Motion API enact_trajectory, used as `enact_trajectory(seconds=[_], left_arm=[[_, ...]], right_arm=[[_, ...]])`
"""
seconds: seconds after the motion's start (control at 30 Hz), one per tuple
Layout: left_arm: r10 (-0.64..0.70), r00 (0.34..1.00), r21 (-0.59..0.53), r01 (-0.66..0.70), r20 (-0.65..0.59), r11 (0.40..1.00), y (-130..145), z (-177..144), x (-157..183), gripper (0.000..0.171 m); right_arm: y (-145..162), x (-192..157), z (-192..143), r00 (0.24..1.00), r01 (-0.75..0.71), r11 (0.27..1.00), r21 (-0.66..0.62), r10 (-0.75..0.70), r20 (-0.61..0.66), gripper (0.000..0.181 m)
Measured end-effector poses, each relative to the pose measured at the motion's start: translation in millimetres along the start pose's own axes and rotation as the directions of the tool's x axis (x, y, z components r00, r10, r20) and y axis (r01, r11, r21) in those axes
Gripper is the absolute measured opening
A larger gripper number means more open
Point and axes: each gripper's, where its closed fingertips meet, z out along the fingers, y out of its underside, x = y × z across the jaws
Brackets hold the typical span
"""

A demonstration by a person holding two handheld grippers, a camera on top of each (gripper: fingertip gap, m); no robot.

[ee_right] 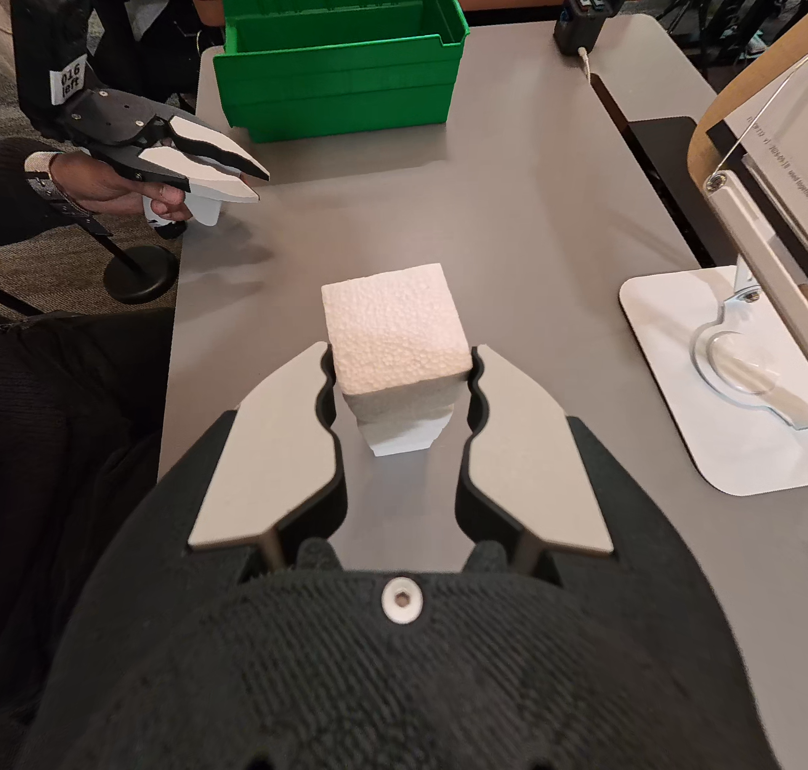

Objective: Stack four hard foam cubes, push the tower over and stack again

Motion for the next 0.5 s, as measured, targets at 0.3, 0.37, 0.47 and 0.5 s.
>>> enact_trajectory(seconds=[0.3, 0.37, 0.47, 0.5], left_arm=[[0.001, 1.0, -0.001, -0.001, 0.001, 1.0, 0.1, -0.1, 0.1, 0.032], [0.0, 1.0, -0.001, 0.0, 0.001, 1.0, 0.2, 0.0, -0.2, 0.032], [-0.001, 1.0, -0.002, 0.001, 0.001, 1.0, 0.4, 0.1, -0.2, 0.032], [-0.001, 1.0, -0.003, 0.001, 0.001, 1.0, 0.6, 0.2, -0.2, 0.032]], right_arm=[[-1.1, -0.6, 0.5, 1.0, 0.021, 1.0, 0.015, -0.021, -0.022, 0.061], [-1.9, 6.0, 0.1, 0.996, 0.029, 0.999, 0.016, -0.028, -0.082, 0.064], [-3.7, 7.9, -1.4, 0.994, 0.032, 0.999, 0.021, -0.029, -0.105, 0.067], [-4.8, 6.5, -2.2, 0.995, 0.027, 0.999, 0.028, -0.024, -0.097, 0.066]])
